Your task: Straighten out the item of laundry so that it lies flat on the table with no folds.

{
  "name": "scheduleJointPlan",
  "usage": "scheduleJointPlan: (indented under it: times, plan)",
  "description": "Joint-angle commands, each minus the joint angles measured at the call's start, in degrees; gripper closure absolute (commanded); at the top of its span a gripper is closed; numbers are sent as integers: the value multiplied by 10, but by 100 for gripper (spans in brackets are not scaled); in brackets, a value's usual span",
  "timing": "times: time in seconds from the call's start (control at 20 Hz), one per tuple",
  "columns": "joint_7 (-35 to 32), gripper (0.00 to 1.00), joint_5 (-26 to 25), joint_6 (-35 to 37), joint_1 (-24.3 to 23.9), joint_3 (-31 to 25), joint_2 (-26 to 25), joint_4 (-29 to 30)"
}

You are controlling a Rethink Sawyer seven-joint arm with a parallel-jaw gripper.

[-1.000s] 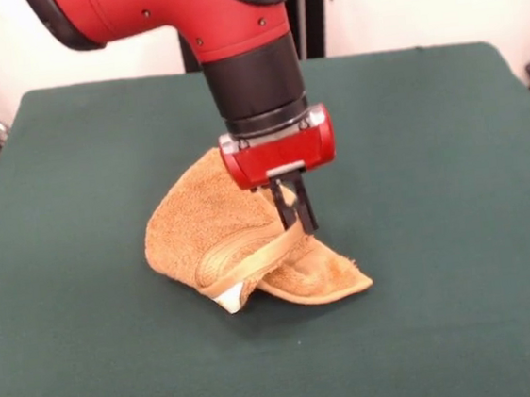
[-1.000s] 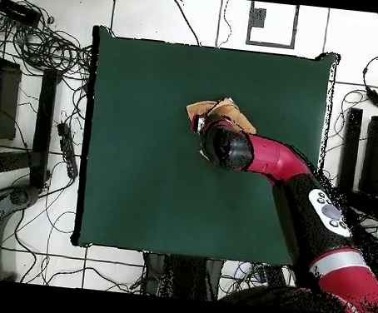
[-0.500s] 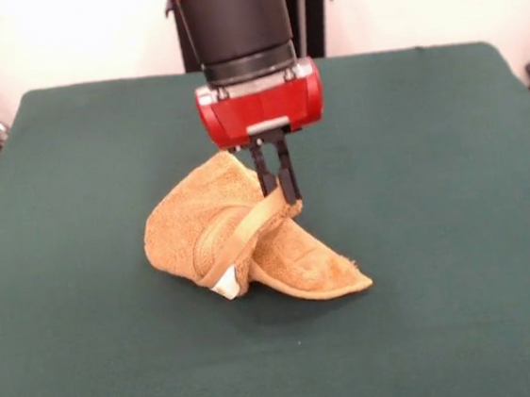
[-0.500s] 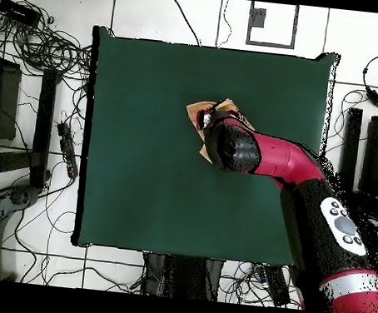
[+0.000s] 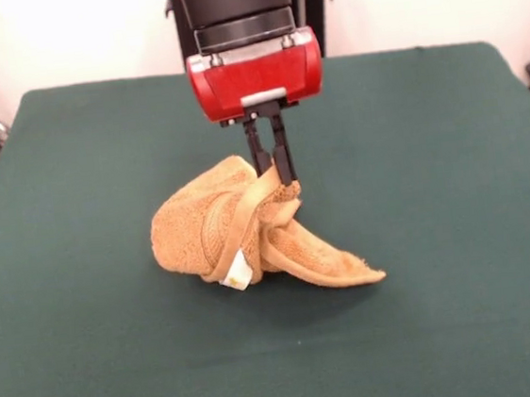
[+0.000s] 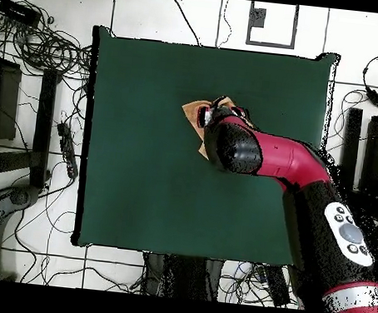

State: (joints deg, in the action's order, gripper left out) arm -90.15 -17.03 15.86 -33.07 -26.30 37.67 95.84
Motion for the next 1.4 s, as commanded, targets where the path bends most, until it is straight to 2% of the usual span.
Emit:
scheduleJointPlan:
  times: [0.05,0.4,0.95,1.4]
  plan:
    - [-4,100,0,48,0,-66,-10,35]
    - [58,100,-17,71,-77,-116,-23,53]
    - [110,100,-45,109,-147,-163,-50,48]
    - [129,100,-79,122,-185,-194,-78,46]
